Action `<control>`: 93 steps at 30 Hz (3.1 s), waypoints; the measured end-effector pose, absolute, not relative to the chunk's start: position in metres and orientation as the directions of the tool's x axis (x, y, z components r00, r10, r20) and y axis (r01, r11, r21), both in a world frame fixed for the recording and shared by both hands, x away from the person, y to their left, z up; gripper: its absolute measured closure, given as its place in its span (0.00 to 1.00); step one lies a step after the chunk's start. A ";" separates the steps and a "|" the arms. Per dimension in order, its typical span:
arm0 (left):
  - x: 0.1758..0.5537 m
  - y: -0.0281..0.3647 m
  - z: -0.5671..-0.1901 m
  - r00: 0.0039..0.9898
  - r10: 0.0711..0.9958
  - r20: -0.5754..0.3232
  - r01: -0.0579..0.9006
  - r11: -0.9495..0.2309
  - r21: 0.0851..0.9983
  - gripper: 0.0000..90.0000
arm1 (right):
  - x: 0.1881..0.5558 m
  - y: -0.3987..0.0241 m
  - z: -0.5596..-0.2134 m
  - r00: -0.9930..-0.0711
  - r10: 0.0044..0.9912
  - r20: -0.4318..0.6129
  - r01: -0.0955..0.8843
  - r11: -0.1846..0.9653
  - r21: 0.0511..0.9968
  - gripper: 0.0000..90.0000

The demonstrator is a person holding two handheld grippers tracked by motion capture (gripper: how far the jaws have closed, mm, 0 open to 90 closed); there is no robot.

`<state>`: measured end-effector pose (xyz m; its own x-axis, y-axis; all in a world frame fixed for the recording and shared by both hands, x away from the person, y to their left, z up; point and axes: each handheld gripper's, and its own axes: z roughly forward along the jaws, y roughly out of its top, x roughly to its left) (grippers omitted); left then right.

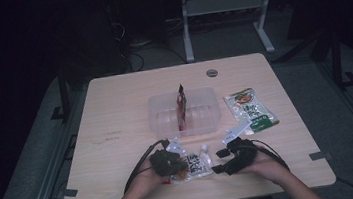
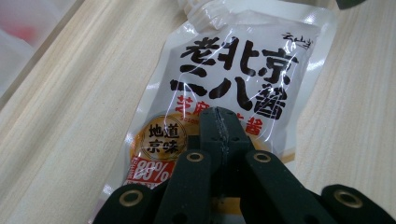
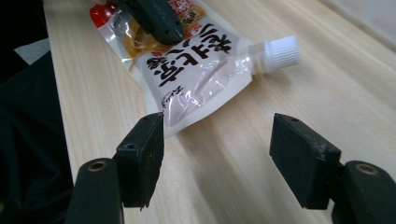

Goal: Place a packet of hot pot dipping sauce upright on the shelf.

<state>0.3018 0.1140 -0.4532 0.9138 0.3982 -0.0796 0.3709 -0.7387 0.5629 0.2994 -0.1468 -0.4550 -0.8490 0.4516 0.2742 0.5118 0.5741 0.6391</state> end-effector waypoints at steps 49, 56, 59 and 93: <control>0.300 0.123 -0.454 0.896 0.416 -0.154 0.424 -0.698 0.577 1.00 | 0.309 -0.098 -0.468 -0.852 0.374 0.365 0.523 0.589 0.616 0.88; 0.299 0.131 -0.449 0.894 0.409 -0.183 0.430 -0.670 0.605 1.00 | 0.309 -0.101 -0.464 -0.875 0.329 0.355 0.484 0.575 0.660 0.99; 0.298 0.135 -0.444 0.896 0.406 -0.180 0.425 -0.662 0.617 1.00 | 0.308 -0.103 -0.460 -0.889 0.301 0.345 0.457 0.574 0.679 0.99; 0.289 0.124 -0.430 0.923 0.328 -0.201 0.369 -0.608 0.703 1.00 | 0.299 -0.113 -0.405 -0.944 0.147 0.294 0.329 0.417 0.847 1.00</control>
<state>0.2887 0.1236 -0.4301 0.9232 0.3277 -0.2007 0.3686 -0.6080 0.7032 0.2993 -0.1133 -0.4050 -0.9445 0.1475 0.2936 0.3285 0.4170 0.8475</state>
